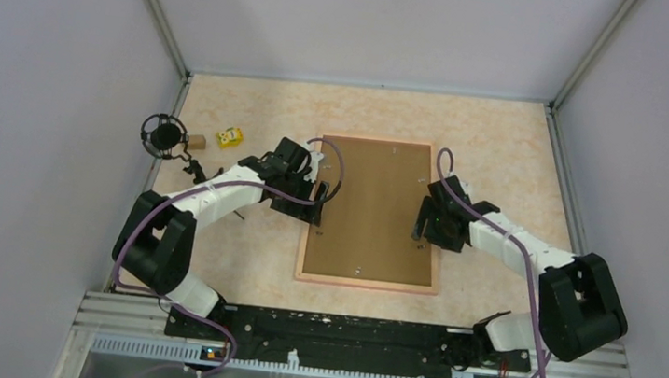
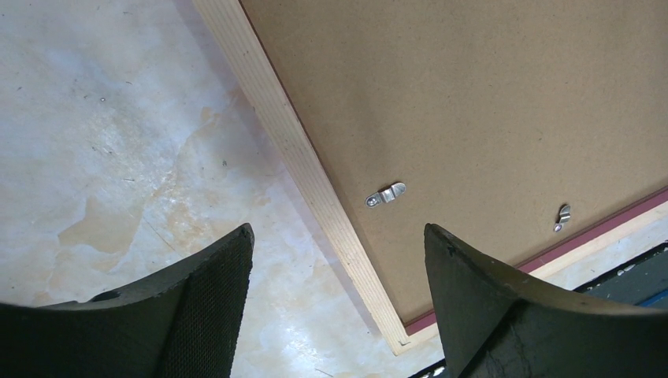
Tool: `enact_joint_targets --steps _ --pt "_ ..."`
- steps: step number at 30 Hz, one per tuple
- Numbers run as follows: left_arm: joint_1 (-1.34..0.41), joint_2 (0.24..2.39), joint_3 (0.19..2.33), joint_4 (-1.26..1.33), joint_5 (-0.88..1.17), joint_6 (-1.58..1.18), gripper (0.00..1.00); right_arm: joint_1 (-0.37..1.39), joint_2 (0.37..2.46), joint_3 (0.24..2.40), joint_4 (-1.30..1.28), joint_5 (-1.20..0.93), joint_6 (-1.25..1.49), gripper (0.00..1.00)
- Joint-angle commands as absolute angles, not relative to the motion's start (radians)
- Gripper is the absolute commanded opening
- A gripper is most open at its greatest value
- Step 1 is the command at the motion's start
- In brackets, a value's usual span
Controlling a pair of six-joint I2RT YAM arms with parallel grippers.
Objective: Put the photo into the frame
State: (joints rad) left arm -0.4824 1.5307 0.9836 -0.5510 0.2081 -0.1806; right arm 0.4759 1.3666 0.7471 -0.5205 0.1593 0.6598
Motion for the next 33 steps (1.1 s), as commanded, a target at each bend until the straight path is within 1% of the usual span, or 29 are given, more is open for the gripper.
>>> enact_joint_targets --steps 1,3,5,13,16,22,24,32,33 --pt "-0.484 1.504 1.017 -0.548 0.212 -0.158 0.83 0.482 1.381 0.766 -0.530 0.216 0.682 0.68" --pt "-0.484 1.502 1.017 -0.547 0.213 -0.159 0.84 0.491 1.388 0.767 -0.531 0.206 0.685 0.62" --pt "-0.485 1.503 1.017 -0.548 0.214 -0.160 0.84 0.503 1.395 0.771 -0.543 0.201 0.689 0.57" --pt "-0.484 1.485 1.016 -0.542 0.232 -0.158 0.84 0.528 1.416 0.749 -0.558 0.211 0.669 0.56" --pt "-0.484 1.484 1.014 -0.541 0.238 -0.158 0.84 0.528 1.429 0.757 -0.575 0.236 0.658 0.52" --pt "-0.484 1.475 1.012 -0.537 0.246 -0.156 0.84 0.529 1.439 0.765 -0.581 0.256 0.657 0.51" --pt "-0.485 1.473 1.011 -0.535 0.241 -0.155 0.84 0.532 1.445 0.777 -0.598 0.239 0.651 0.45" --pt "-0.485 1.468 1.011 -0.535 0.246 -0.154 0.84 0.546 1.419 0.755 -0.605 0.222 0.602 0.32" --pt "-0.484 1.467 1.011 -0.534 0.246 -0.153 0.84 0.546 1.422 0.757 -0.610 0.228 0.595 0.29"
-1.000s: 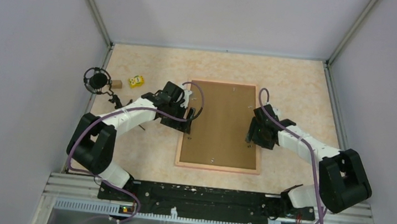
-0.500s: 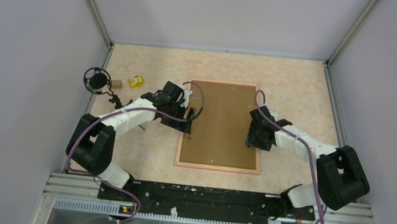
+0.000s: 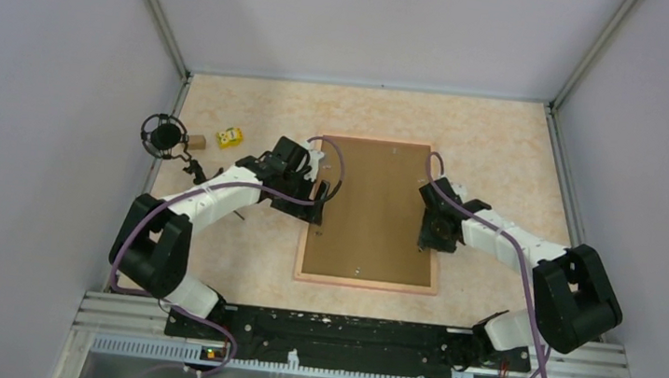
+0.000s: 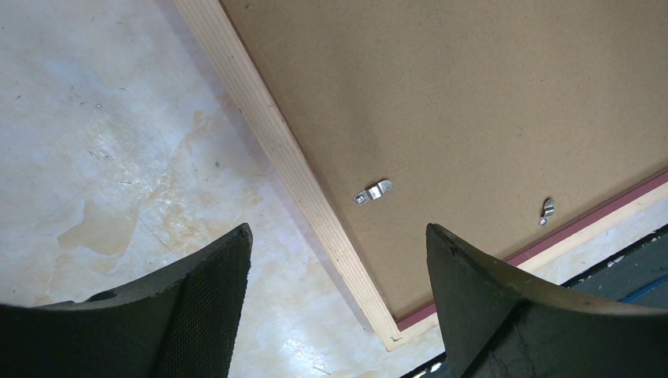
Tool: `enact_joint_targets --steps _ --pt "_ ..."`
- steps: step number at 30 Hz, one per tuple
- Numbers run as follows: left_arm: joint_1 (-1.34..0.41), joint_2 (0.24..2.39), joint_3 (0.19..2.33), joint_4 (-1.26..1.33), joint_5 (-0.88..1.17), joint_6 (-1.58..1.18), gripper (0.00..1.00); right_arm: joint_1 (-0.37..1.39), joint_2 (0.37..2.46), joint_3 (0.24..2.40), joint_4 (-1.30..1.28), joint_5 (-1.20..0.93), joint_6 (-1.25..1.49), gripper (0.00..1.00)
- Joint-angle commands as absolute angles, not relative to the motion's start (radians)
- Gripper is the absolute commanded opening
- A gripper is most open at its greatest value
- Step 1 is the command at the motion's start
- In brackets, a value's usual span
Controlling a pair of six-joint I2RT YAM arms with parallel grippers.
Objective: Put the photo into the frame
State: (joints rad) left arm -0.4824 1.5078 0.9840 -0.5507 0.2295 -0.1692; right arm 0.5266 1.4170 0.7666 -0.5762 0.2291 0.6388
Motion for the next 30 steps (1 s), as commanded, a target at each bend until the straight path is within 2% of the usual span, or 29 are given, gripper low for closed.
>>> enact_joint_targets --steps 1,4,13,16,18,30 --pt "-0.485 1.466 1.011 -0.534 0.247 -0.154 0.84 0.546 1.425 0.761 -0.617 0.238 0.586 0.26" --pt "-0.485 1.468 1.008 -0.533 0.251 -0.153 0.84 0.546 1.435 0.777 -0.636 0.251 0.561 0.20" --pt "-0.486 1.453 1.006 -0.530 0.256 -0.152 0.84 0.545 1.441 0.768 -0.609 0.172 0.503 0.18" --pt "-0.486 1.453 1.003 -0.530 0.260 -0.152 0.84 0.546 1.455 0.779 -0.622 0.177 0.506 0.05" --pt "-0.487 1.453 1.002 -0.529 0.264 -0.152 0.84 0.546 1.461 0.788 -0.635 0.190 0.514 0.01" --pt "-0.487 1.445 1.002 -0.528 0.269 -0.150 0.84 0.562 1.440 0.812 -0.642 0.288 0.470 0.00"
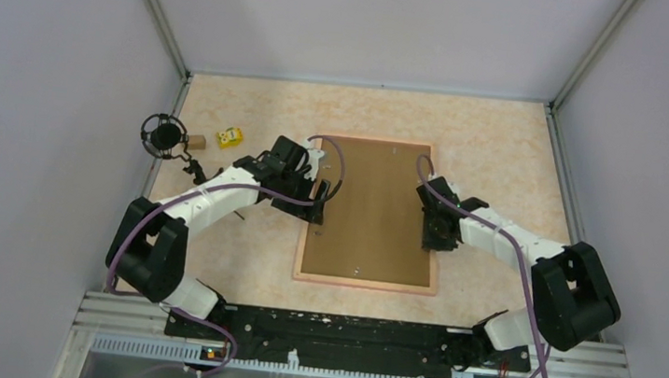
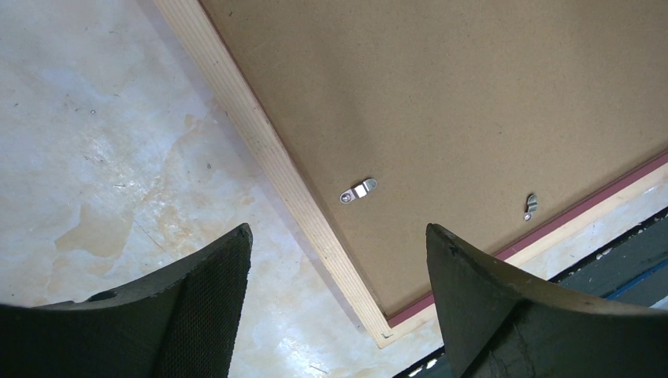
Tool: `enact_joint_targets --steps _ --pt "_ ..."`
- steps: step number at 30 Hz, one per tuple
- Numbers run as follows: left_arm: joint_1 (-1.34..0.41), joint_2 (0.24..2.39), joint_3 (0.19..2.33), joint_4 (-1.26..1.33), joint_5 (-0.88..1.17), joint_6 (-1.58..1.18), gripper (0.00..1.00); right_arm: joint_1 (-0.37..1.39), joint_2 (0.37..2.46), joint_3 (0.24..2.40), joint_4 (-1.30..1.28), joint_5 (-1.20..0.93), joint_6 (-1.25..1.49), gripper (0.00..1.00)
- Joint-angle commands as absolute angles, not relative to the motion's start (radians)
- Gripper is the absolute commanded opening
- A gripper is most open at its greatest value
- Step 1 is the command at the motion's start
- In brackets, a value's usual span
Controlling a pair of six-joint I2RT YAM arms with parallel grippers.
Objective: Put the photo into the frame
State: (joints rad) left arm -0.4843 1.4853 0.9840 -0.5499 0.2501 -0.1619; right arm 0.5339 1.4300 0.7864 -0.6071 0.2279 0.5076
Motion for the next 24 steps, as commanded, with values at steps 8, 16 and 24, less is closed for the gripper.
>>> enact_joint_targets --steps 8,16,24 --pt "-0.487 1.441 1.001 -0.525 0.267 -0.149 0.84 0.574 1.380 0.833 -0.627 0.306 0.442 0.00" --pt "-0.487 1.446 0.999 -0.523 0.267 -0.152 0.85 0.560 1.246 0.868 -0.564 0.314 0.490 0.73" --pt "-0.488 1.455 0.996 -0.522 0.245 -0.154 0.85 0.421 1.484 1.023 -0.415 0.311 0.770 0.77"
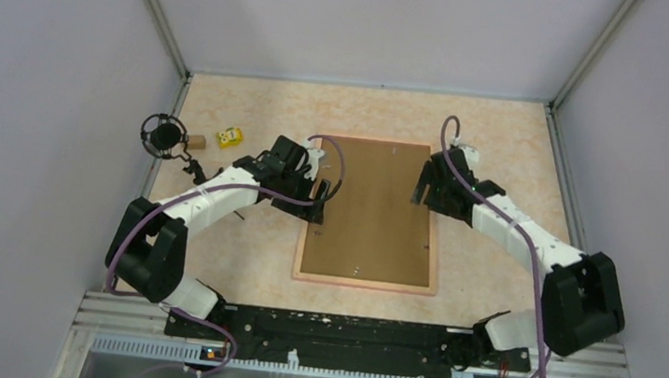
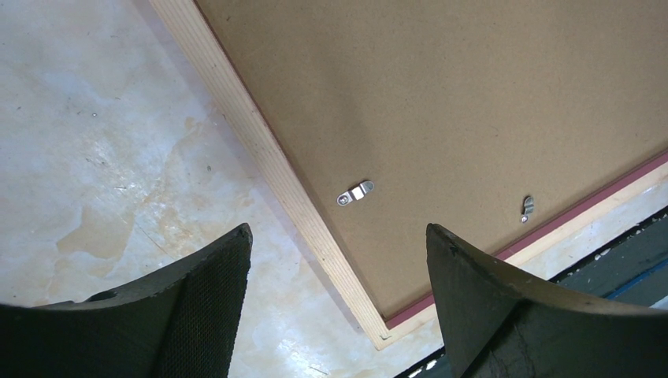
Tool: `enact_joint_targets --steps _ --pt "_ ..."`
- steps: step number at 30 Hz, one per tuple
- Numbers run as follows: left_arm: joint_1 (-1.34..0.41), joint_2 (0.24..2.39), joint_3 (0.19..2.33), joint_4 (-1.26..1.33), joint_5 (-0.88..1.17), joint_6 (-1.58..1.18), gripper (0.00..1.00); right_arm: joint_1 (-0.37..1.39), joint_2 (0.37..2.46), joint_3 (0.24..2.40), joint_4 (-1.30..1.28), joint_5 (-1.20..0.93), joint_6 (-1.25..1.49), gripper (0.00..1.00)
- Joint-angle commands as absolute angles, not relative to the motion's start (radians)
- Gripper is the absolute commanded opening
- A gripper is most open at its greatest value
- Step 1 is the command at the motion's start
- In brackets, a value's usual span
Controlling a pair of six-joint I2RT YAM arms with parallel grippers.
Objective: Put the photo into the frame
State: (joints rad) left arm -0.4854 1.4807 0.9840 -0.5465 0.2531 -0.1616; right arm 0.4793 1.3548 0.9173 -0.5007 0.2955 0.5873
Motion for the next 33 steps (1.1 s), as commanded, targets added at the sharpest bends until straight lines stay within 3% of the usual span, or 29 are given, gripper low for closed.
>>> enact_joint_targets --steps 1,12,21,31,33 --pt "-0.488 1.453 0.993 -0.522 0.239 -0.154 0.85 0.415 1.514 1.050 -0.414 0.315 0.793 0.77" --pt "-0.488 1.459 0.998 -0.517 0.245 -0.153 0.85 0.409 1.800 1.286 -0.448 0.440 0.801 0.71" --pt "-0.487 1.466 1.001 -0.517 0.247 -0.154 0.85 0.405 1.919 1.321 -0.423 0.453 0.715 0.70" --pt "-0.488 1.475 1.003 -0.517 0.249 -0.152 0.85 0.390 1.932 1.290 -0.407 0.423 0.708 0.59" --pt "-0.486 1.476 1.002 -0.517 0.249 -0.152 0.85 0.388 1.925 1.278 -0.410 0.410 0.704 0.51"
